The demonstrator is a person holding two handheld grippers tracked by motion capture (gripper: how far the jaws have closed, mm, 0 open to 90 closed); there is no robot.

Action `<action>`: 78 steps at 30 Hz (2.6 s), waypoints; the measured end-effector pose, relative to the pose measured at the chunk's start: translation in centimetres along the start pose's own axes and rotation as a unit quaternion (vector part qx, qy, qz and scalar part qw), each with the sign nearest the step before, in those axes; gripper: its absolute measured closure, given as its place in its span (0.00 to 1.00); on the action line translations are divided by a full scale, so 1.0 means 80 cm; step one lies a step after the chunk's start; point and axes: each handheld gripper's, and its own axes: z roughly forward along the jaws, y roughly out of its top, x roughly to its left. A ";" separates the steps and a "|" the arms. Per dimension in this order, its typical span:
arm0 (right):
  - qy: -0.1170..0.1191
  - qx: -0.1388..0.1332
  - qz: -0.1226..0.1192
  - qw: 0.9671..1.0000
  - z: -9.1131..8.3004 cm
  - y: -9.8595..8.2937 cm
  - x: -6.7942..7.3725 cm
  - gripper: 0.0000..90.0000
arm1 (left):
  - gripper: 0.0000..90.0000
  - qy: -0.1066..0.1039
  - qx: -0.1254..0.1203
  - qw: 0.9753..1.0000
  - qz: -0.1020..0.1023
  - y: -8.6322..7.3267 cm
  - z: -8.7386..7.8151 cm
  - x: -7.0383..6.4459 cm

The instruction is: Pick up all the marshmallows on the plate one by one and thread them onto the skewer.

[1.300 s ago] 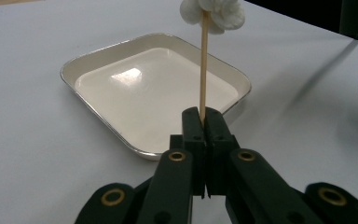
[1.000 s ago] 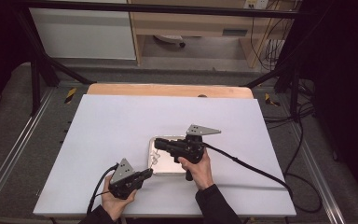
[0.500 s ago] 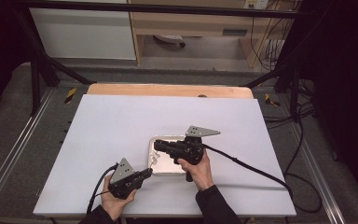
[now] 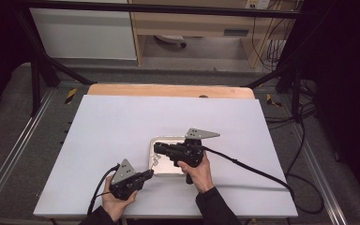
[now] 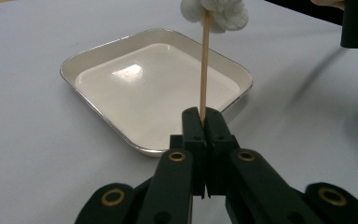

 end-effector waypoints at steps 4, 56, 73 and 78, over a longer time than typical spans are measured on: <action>0.001 0.001 0.000 1.000 0.000 -0.001 0.000 0.91 | 0.99 0.001 0.001 1.000 0.002 0.000 0.000 0.000; -0.067 0.053 -0.026 0.996 -0.017 -0.004 -0.008 0.11 | 0.99 -0.007 -0.024 1.000 0.002 0.005 -0.004 0.010; -0.168 0.139 -0.062 0.974 -0.106 -0.037 -0.052 0.01 | 0.99 -0.025 0.012 0.999 -0.026 0.013 -0.007 0.024; -0.195 0.158 -0.066 0.966 -0.134 -0.052 -0.064 0.01 | 0.99 -0.016 0.026 0.999 -0.029 0.021 -0.011 0.030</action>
